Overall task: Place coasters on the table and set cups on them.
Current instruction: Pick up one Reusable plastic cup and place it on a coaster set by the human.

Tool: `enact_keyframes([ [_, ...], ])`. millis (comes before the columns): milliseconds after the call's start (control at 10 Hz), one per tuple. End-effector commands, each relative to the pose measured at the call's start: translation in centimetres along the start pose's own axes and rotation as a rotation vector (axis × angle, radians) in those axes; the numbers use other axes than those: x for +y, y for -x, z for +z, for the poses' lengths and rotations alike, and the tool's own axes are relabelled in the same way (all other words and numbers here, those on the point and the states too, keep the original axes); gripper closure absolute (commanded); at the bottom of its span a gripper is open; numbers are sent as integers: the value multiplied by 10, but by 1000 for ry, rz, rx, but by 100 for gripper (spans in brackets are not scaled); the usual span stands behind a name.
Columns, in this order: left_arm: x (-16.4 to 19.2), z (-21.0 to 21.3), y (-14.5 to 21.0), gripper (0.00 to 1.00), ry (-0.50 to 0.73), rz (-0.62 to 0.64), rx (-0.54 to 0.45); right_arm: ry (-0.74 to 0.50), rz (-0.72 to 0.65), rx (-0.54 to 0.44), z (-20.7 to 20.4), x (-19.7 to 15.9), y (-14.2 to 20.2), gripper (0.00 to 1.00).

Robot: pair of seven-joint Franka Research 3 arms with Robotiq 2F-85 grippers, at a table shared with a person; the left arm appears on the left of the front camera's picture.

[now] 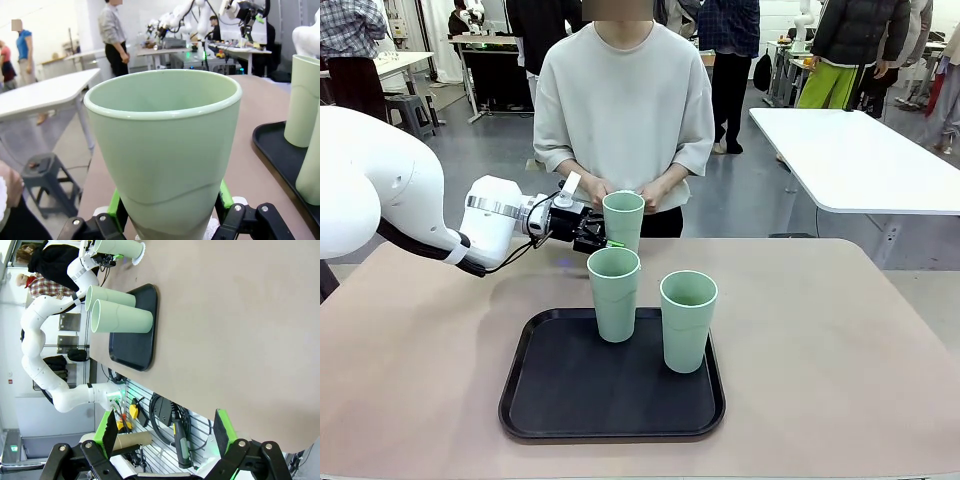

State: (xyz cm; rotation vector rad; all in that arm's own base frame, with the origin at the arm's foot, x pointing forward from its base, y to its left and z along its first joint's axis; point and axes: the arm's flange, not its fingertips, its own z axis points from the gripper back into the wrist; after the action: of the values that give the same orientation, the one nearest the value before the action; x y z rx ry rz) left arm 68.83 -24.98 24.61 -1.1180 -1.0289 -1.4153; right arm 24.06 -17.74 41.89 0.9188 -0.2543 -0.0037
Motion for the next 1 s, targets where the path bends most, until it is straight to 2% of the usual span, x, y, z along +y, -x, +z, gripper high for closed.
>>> enact_keyframes([
  [0,9,-3,-2,16,16,18,3,-19,4,-10,0,-2,-1,0],
  [800,6,-4,4,16,39,40,-9,-19,4,-10,0,-2,-1,0],
  [900,6,-4,4,0,53,58,-17,-19,4,-10,0,-2,-1,0],
])
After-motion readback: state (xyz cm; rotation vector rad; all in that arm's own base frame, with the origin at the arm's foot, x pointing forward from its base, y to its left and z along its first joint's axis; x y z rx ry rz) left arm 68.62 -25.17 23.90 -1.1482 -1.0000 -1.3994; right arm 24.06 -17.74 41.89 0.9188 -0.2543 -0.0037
